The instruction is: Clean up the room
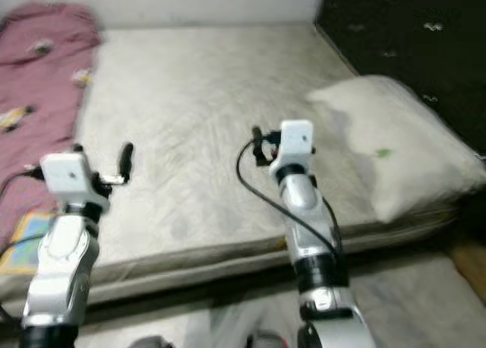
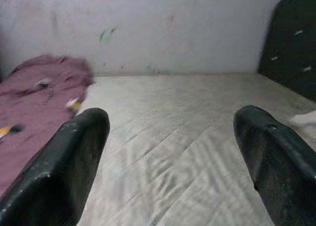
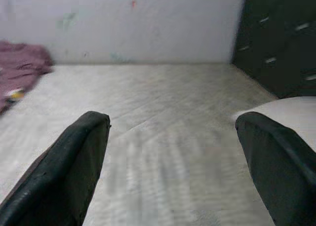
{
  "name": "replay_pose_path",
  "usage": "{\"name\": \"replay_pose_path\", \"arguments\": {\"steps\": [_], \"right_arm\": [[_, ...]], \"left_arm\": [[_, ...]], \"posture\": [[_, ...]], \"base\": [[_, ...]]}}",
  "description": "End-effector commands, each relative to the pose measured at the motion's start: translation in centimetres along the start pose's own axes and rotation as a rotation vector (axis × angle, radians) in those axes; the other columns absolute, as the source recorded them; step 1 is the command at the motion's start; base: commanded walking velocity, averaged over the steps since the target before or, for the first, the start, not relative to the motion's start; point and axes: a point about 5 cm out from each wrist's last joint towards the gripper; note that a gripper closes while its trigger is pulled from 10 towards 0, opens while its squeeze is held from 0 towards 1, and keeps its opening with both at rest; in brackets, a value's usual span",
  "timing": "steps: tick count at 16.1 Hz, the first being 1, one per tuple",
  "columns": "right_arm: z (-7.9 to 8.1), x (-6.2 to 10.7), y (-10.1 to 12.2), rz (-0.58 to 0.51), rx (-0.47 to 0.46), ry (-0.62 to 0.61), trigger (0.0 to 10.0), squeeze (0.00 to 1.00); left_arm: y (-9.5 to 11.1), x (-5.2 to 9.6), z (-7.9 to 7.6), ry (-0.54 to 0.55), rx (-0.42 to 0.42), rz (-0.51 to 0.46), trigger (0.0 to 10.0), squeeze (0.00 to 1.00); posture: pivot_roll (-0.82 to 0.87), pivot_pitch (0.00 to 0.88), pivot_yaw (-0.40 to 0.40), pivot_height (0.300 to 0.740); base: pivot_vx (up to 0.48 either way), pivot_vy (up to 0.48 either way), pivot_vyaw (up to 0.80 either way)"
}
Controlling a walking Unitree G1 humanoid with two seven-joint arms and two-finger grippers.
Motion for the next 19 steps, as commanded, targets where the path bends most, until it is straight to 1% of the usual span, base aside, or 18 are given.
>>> {"name": "replay_pose_path", "arguments": {"steps": [1,4,5,6,8,11,13,17,19], "right_arm": [[-0.50,0.06,-0.18,0.007,-0.001,-0.017,10.0,0.00],[-0.56,0.05,-0.22,0.008,0.001,-0.019,10.0,0.00],[-0.54,-0.01,-0.21,0.012,0.004,-0.016,10.0,0.00],[-0.68,-0.11,-0.08,0.010,0.011,-0.018,10.0,0.00],[-0.92,-0.12,-0.03,0.009,0.012,-0.022,10.0,0.00],[-1.06,0.14,-0.46,0.023,0.010,-0.026,10.0,0.00],[-1.00,0.39,-0.72,0.038,0.002,-0.026,10.0,0.00],[-0.67,0.27,-0.80,0.046,-0.015,-0.008,10.0,0.00],[-0.51,0.28,-0.90,0.052,-0.016,0.008,10.0,0.00]], "left_arm": [[-0.15,0.16,-0.44,-0.002,-0.002,0.012,10.0,0.00],[-0.28,0.15,-0.42,0.007,-0.001,0.020,10.0,0.00],[-0.28,0.06,-0.35,0.011,0.023,0.026,10.0,0.00],[0.04,-0.13,-0.29,-0.002,0.021,0.011,10.0,0.00],[0.16,-0.08,-0.09,0.020,0.030,0.015,10.0,0.00],[-0.09,0.28,-0.06,0.013,0.038,0.031,10.0,0.00],[-0.07,0.29,-0.30,0.001,0.043,0.030,10.0,0.00],[0.15,-0.06,-0.09,0.007,0.039,0.020,10.0,0.00],[0.05,0.01,-0.21,0.005,0.041,0.025,10.0,0.00]], "posture": [[-0.01,0.000,-0.037,0.740],[-0.01,0.000,-0.037,0.740],[0.00,0.000,-0.042,0.740],[0.00,0.000,-0.048,0.740],[0.00,0.000,-0.047,0.740],[0.00,0.000,-0.047,0.740],[0.00,0.000,-0.050,0.740],[-0.01,0.000,-0.038,0.740],[-0.01,0.000,-0.038,0.740]], "base": [[0.000,0.000,0.00],[0.000,0.000,0.00],[0.000,0.000,-0.80],[0.000,0.465,-0.80],[0.000,0.461,-0.80],[0.000,0.463,-0.65],[0.000,0.461,0.00],[0.000,0.460,0.00],[0.000,0.458,0.00]]}}
Point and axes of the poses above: a point about 5 cm out from each wrist's last joint towards the gripper, its own x axis pointing back from the gripper into the wrist, its own y axis along the axis of the wrist's last joint, z = x × y, and after that the axes turned 4 degrees about x, right-handed
